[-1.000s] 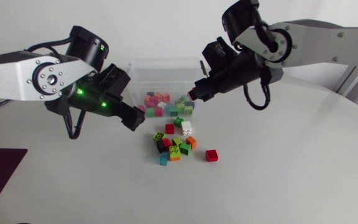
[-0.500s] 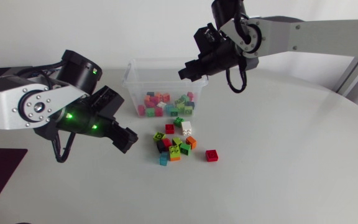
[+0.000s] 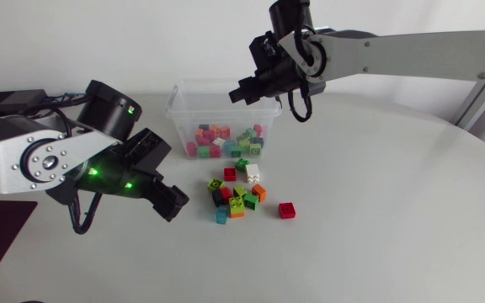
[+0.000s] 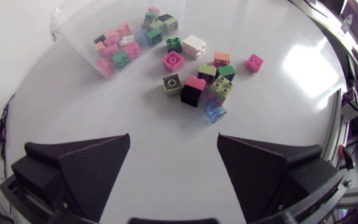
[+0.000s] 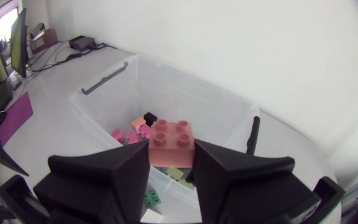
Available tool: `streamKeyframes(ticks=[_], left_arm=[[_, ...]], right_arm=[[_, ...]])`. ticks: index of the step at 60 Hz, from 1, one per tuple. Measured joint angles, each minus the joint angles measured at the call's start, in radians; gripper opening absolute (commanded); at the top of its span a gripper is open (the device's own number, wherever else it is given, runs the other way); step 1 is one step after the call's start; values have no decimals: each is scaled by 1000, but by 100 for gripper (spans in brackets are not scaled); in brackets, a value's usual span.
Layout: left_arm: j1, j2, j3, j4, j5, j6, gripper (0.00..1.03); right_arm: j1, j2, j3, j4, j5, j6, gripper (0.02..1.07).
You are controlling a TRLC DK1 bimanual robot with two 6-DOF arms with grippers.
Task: Place the duplo bricks in the container
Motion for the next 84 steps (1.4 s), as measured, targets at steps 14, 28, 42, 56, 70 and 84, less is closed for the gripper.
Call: streamKeyframes(ticks=[14, 28, 42, 56, 70, 84], left_arm=[[0, -26, -15, 0, 0, 0, 98], [0, -28, -16, 0, 0, 0, 98], [0, -35, -34, 5, 0, 0, 98], [2, -37, -49, 17, 0, 8, 98], [5, -33, -55, 58, 0, 37, 98], [9, 28, -54, 87, 0, 60, 98]], right_arm=[[25, 48, 45, 28, 30, 0, 35], [39, 67, 79, 44, 88, 0, 85], [49, 83, 98, 48, 122, 0, 100], [53, 2, 9, -59, 192, 4, 101], [59, -199, -168, -354, 205, 77, 101], [97, -226, -329, -488, 206, 185, 100]])
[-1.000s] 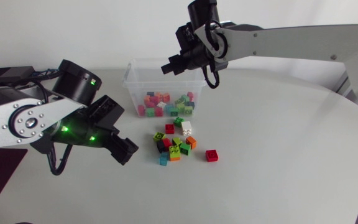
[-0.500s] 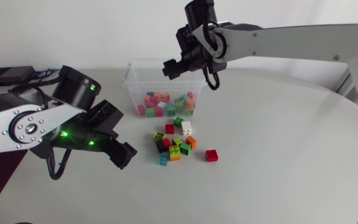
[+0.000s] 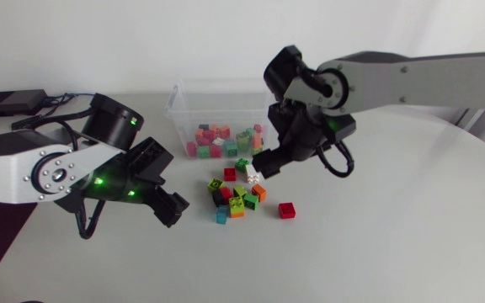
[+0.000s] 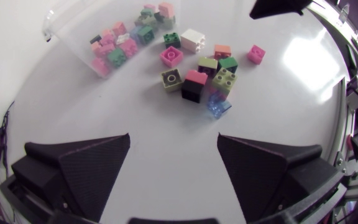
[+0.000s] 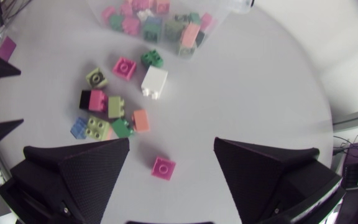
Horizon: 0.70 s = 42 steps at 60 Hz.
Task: Place the duplo bricks in the container
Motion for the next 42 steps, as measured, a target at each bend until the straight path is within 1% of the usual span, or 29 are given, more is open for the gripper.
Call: streamKeyframes(ticks=[6, 15, 18, 24, 27, 30, 37, 42], left_arm=[[-2, 39, 3, 16, 0, 3, 98], [-25, 90, 9, 55, 0, 3, 98], [-33, 113, 20, 64, 0, 3, 98], [-41, 151, 35, 85, 0, 4, 98], [-41, 164, 41, 86, 0, 8, 98], [-42, 177, 48, 86, 1, 11, 98], [-48, 191, 62, 87, 20, 31, 97], [-59, 193, 68, 87, 27, 43, 97]], right_arm=[[7, 8, -42, -22, 0, 30, 99], [-4, 39, -78, -19, -1, 48, 99], [-10, 55, -88, -18, -1, 55, 96], [-18, 88, -110, 2, -1, 71, 96], [-22, 100, -117, 11, -2, 80, 95], [-24, 113, -123, 16, -5, 89, 92], [-32, 132, -135, 35, -28, 97, 92], [-44, 143, -135, 42, -50, 100, 90]])
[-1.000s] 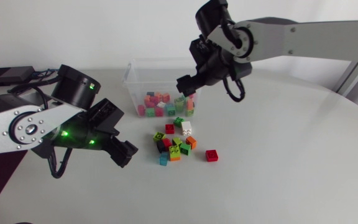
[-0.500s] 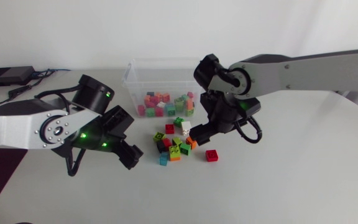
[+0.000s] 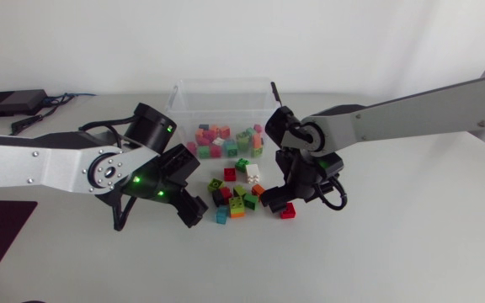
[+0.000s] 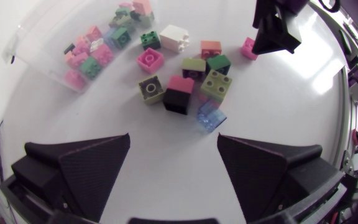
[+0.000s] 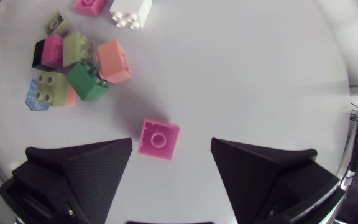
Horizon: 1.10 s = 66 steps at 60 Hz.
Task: Place the duplo bricks in the container
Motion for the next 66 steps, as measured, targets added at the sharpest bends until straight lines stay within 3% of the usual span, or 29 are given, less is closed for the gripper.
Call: streamKeyframes(ticks=[15, 20, 31, 66], left_arm=[[-28, 31, 20, 6, 18, 45, 97], [-35, 54, 34, 6, 18, 63, 97], [-61, 89, 60, 6, 18, 97, 97], [-76, 243, 181, 35, 76, 174, 96]], right_arm=[[-12, 66, 0, 27, -27, 3, 81], [-9, 78, 0, 40, -30, 7, 71], [-5, 80, 0, 57, -38, 7, 37], [-65, -80, -119, 75, -86, -40, 36]])
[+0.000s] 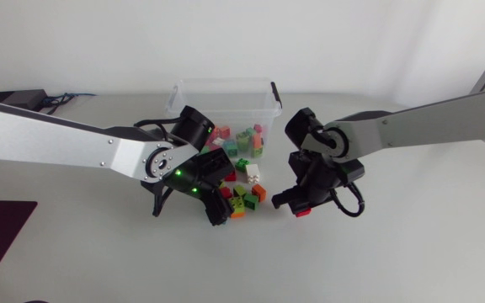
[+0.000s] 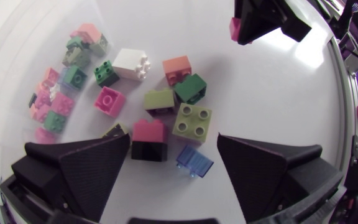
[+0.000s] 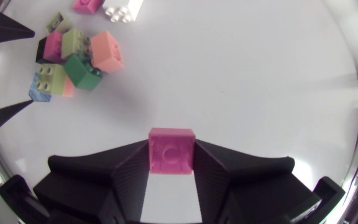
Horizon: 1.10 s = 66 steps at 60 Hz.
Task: Place the duplo bricks in the container
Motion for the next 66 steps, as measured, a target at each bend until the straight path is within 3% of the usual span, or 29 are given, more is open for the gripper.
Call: streamKeyframes(ticks=[23, 36, 43, 52, 66], left_arm=[[-42, 89, 70, 1, 18, 11, 96], [-50, 119, 84, -24, 29, 14, 90], [-50, 119, 94, -66, 44, 23, 79], [-49, 138, 107, -101, 47, 27, 76], [-49, 184, 145, -166, 47, 37, 36]], right_arm=[[-20, -85, -25, -12, -1, -28, 36], [-21, -107, -25, -38, -1, -37, 36], [-25, -130, -24, -61, -1, -48, 36], [-39, -151, -22, -80, -1, -56, 36], [-57, -172, -15, -98, -8, -75, 36]])
